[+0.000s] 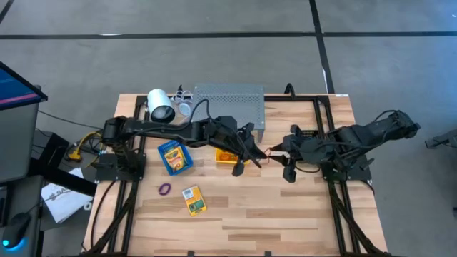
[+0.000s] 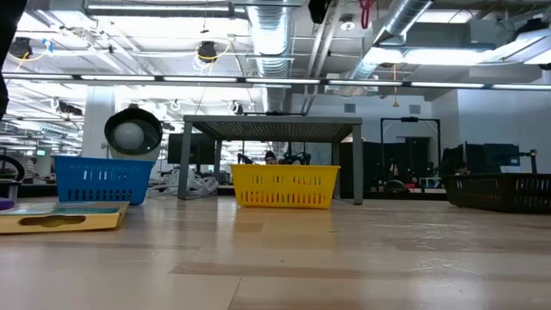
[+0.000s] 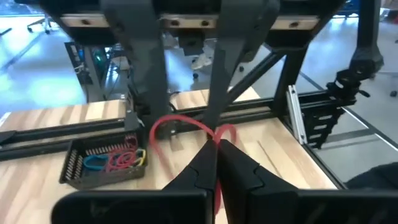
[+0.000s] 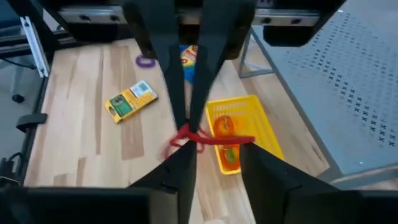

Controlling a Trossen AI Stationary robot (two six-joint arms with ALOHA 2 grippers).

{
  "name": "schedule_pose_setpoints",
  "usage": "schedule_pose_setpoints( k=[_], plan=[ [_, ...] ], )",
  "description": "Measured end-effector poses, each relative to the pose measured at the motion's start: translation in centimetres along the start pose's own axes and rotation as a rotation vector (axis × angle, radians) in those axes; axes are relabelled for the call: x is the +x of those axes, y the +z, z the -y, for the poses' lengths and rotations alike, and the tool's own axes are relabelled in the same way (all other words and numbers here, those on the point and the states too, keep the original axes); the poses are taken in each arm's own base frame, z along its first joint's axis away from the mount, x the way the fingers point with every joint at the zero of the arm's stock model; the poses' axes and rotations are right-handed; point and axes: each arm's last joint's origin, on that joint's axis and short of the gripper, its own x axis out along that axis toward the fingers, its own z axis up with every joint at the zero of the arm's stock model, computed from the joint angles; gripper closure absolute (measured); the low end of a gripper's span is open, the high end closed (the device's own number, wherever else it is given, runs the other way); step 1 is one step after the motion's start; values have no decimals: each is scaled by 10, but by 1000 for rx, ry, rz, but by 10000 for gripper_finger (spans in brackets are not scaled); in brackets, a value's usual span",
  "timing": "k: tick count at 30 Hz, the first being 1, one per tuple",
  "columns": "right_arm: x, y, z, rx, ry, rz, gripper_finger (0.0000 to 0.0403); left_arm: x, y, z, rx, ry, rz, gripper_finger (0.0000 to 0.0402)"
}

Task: Pick & Place Office Desk Supplies
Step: Put the red rubber band into the black bin

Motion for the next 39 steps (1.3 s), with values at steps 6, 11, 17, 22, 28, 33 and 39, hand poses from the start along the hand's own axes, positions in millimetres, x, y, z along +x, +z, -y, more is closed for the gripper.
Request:
schedule_pose_setpoints(
  k=[6, 11, 17, 22, 28, 33, 39],
  plan=[
    [1, 3, -2, 14, 59, 9, 221, 0, -2, 4, -11, -8, -35, 401],
    [9, 5, -8, 22, 81, 17, 184, 0, -4, 4, -17, -7, -48, 401],
    [27, 2, -11, 5, 45, -32, 189, 0, -4, 4, -17, -7, -51, 401],
    [34, 1, -10, -1, 24, -53, 209, -1, -4, 4, -20, -8, -62, 401],
    [34, 2, -5, 4, 11, -58, 249, -9, 1, 4, -17, -4, -53, 401],
    [36, 1, -2, -11, 13, -82, 324, -14, 5, 6, -14, -7, -47, 401],
    [35, 5, -6, -64, 39, -38, 393, -14, 3, 6, -18, -9, -67, 401]
  ],
)
